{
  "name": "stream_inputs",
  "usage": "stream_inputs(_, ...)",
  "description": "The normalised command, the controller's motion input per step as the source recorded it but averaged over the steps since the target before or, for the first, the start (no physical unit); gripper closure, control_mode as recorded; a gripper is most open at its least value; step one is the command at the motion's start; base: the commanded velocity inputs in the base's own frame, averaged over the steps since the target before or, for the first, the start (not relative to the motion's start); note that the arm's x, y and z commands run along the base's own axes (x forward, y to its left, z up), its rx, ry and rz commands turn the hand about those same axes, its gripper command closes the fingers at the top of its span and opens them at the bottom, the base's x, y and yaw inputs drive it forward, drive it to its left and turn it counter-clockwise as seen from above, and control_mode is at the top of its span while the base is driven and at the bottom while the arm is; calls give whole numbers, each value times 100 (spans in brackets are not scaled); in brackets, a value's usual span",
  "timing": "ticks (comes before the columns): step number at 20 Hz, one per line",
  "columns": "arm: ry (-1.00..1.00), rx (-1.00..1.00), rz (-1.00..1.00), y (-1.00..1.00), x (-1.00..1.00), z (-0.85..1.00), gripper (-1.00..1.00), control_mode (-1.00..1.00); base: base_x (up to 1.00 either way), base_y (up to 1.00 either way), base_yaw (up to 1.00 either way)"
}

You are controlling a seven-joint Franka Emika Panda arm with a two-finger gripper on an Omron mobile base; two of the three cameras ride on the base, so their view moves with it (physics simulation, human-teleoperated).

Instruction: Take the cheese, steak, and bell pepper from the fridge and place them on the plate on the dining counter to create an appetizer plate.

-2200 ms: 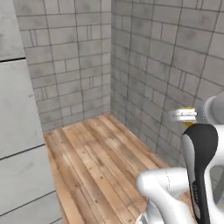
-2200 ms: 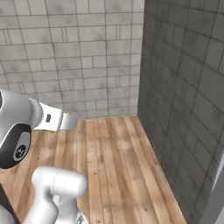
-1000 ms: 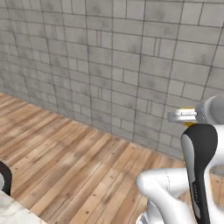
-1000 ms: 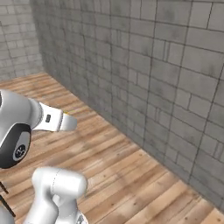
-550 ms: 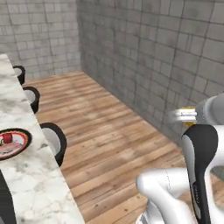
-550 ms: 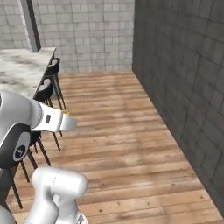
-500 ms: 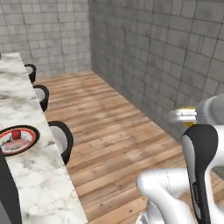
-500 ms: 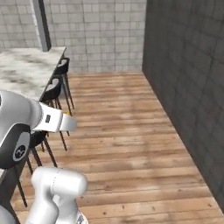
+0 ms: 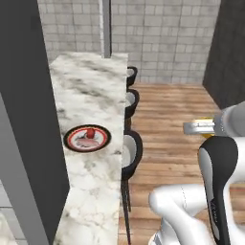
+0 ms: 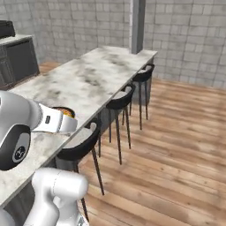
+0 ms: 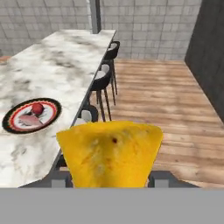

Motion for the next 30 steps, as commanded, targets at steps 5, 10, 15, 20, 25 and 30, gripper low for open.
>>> stream_inputs(5,0,0,0,0,0,0,100,100,64,-37,75)
stream_inputs(10,0,0,0,0,0,0,100,100,46,-49,72)
stream_inputs(15,0,0,0,0,0,0,100,100,35,-55,69)
stream_inputs(20,0,0,0,0,0,0,100,100,32,-53,68)
stream_inputs(25,0,0,0,0,0,0,100,100,24,-60,68)
stream_inputs(30,0,0,0,0,0,0,100,100,13,-73,61)
